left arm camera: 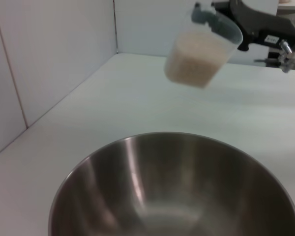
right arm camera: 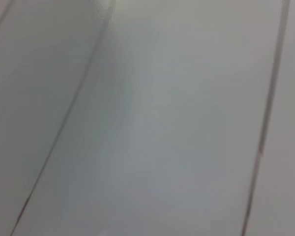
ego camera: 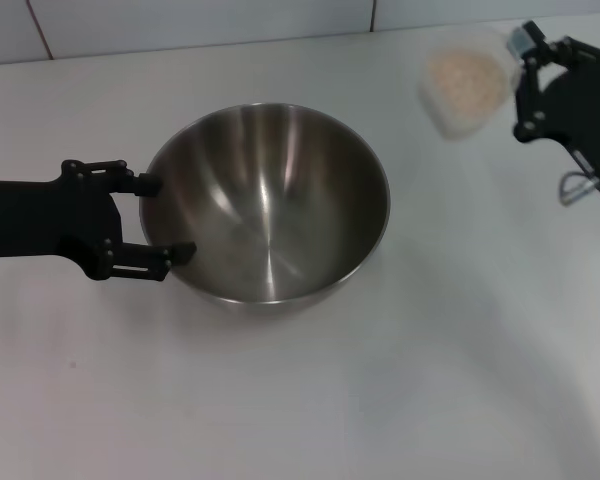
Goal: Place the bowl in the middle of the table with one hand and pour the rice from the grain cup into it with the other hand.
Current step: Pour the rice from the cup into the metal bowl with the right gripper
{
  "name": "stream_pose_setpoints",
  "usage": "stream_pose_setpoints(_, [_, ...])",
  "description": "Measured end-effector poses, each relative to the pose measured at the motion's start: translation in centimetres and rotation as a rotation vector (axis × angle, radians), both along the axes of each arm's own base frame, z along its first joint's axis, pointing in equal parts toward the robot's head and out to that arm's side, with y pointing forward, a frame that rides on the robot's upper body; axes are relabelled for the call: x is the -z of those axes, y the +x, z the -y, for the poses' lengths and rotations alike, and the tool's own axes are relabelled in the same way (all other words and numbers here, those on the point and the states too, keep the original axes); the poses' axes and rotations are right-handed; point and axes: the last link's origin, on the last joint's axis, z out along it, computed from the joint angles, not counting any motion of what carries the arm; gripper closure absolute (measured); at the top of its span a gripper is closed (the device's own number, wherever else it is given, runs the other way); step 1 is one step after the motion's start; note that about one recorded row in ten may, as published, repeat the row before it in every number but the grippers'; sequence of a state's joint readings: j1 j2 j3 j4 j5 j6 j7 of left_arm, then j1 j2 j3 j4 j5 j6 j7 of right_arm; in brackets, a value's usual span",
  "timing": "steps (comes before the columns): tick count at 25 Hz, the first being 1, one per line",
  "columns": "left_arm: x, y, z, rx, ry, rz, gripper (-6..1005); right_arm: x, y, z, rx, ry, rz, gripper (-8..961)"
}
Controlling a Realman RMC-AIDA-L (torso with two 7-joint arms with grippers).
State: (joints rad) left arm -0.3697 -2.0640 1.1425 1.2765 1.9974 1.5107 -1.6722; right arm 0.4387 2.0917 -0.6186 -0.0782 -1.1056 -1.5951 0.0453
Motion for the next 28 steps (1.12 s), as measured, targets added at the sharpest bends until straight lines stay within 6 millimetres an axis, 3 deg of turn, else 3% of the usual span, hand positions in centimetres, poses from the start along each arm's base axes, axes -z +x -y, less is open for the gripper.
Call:
stream_pose_setpoints(6, [0.0, 0.1, 0.0, 0.001, -0.006, -0.003, 131, 2.5, -3.8, -2.1, -0.115, 0.199, 0.313, 939])
stream_pose_setpoints(11, [0.0, 0.1, 0.0, -0.003, -0.007, -0.003, 131, 5.3, -6.2, -2.2, -0.205, 0.414, 0.698, 938])
stream_pose_setpoints(14, [0.0, 0.2, -0.1, -0.001, -0.007, -0.003, 131, 6.6, -6.8, -1.9, -0.255, 0.530, 0.926, 938])
stream_pose_setpoints(28, [0.0, 0.5, -0.2, 0.006, -0.010, -0.004, 131, 9.9, -8.4, -0.6, -0.569, 1.038, 1.653, 938])
